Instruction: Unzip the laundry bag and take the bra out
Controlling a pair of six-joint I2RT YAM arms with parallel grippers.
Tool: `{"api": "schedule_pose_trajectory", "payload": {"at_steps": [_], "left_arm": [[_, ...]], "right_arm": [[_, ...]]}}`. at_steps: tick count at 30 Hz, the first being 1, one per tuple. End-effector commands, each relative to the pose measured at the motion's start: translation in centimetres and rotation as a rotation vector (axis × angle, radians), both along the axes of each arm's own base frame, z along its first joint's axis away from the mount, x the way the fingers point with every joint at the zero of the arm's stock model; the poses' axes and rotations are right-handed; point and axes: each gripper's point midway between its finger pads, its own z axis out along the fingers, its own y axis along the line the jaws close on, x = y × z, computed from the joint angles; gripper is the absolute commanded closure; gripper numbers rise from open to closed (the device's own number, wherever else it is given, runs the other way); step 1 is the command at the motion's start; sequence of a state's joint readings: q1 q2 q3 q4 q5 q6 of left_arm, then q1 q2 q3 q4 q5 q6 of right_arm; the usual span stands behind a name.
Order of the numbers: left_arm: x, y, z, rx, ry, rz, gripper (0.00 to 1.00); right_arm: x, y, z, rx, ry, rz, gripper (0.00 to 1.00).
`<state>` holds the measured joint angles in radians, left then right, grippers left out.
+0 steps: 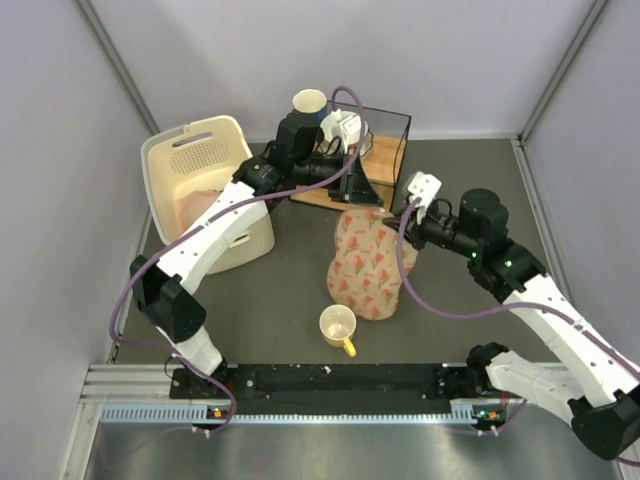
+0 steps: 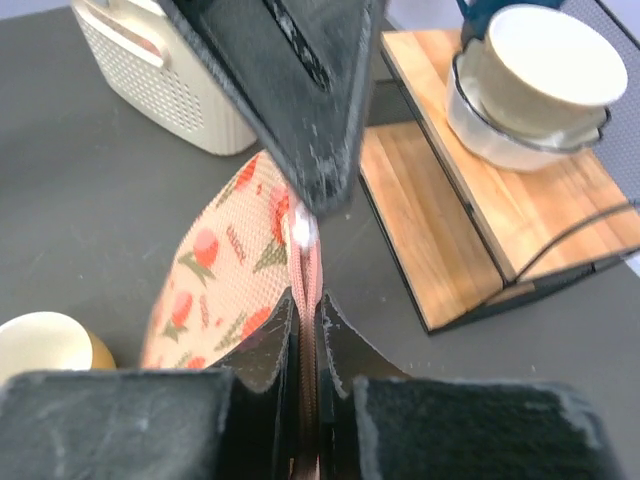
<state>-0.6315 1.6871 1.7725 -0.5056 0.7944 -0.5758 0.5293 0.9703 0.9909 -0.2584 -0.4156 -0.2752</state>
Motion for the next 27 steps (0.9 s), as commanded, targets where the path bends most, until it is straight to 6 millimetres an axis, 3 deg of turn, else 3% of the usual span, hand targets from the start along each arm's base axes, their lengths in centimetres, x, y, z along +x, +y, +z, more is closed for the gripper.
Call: {"api": "schedule_pose_trajectory", "payload": {"at_steps": [1, 2, 3, 5, 6, 7, 9, 10, 12, 15, 16, 17, 18, 19, 20, 21, 24, 26, 27], "left_arm": [[2.5, 2.9, 0.8, -0.053, -0.041, 0.105, 1.0], [2.8, 3.4, 0.5, -0.06, -0.02, 0.125, 1.0], [3.0, 4.0, -1.0, -0.048, 0.014, 0.143, 1.0], [4.0, 5.2, -1.7, -0.054, 0.035, 0.185, 1.0], [3.9, 5.5, -2.8, -0.046, 0.056, 0.192, 1.0], [4.0, 5.8, -3.0, -0.046, 0.059, 0.2, 1.0], [3.9, 6.0, -4.2, -0.037, 0.081, 0.211, 1.0], [4.0, 6.1, -4.5, -0.036, 0.089, 0.214, 1.0], [4.1, 6.0, -5.1, -0.041, 0.104, 0.22, 1.0], [4.3, 5.7, -4.4, -0.06, 0.109, 0.207, 1.0], [4.2, 5.5, -3.9, -0.069, 0.099, 0.199, 1.0], [4.2, 5.2, -3.6, -0.073, 0.09, 0.189, 1.0], [4.2, 5.0, -2.7, -0.072, 0.082, 0.176, 1.0], [3.7, 4.4, -2.2, -0.068, 0.066, 0.155, 1.0], [3.6, 4.1, -2.2, -0.051, 0.041, 0.138, 1.0], [3.5, 3.7, -1.7, -0.043, 0.034, 0.123, 1.0], [2.7, 2.3, -1.1, -0.036, 0.001, 0.073, 1.0], [2.2, 1.5, -1.1, -0.017, -0.018, 0.047, 1.0], [2.0, 1.3, -1.3, -0.007, -0.02, 0.036, 1.0]], "right_arm": [[-0.5, -2.9, -0.7, 0.038, -0.072, -0.143, 1.0], [-1.3, -3.8, 0.7, 0.083, -0.129, -0.166, 1.0], [-1.6, -4.5, 1.1, 0.109, -0.16, -0.194, 1.0], [-1.6, -5.9, 0.7, 0.162, -0.203, -0.271, 1.0], [-2.5, -7.0, 1.7, 0.213, -0.246, -0.301, 1.0], [-2.2, -7.7, 0.7, 0.233, -0.247, -0.349, 1.0], [-3.1, -8.9, 1.2, 0.314, -0.278, -0.392, 1.0], [-2.9, -9.5, -0.2, 0.315, -0.262, -0.43, 1.0], [-2.9, -10.4, -1.0, 0.359, -0.243, -0.484, 1.0], [-3.0, -11.5, -2.4, 0.389, -0.221, -0.547, 1.0], [-3.1, -11.4, -2.5, 0.391, -0.217, -0.535, 0.88], [-3.4, -10.9, -2.2, 0.382, -0.215, -0.506, 0.44], [-3.6, -10.5, -2.6, 0.351, -0.186, -0.479, 0.28], [-4.0, -9.7, -0.9, 0.351, -0.186, -0.431, 0.2], [-4.1, -9.3, -1.0, 0.308, -0.174, -0.404, 0.12], [-4.4, -9.1, 0.1, 0.284, -0.176, -0.381, 0.12], [-4.6, -7.1, 0.3, 0.157, -0.157, -0.25, 0.09], [-3.4, -6.4, -0.3, 0.059, -0.141, -0.225, 0.08], [-3.2, -6.3, 1.0, 0.045, -0.161, -0.216, 0.08]]}}
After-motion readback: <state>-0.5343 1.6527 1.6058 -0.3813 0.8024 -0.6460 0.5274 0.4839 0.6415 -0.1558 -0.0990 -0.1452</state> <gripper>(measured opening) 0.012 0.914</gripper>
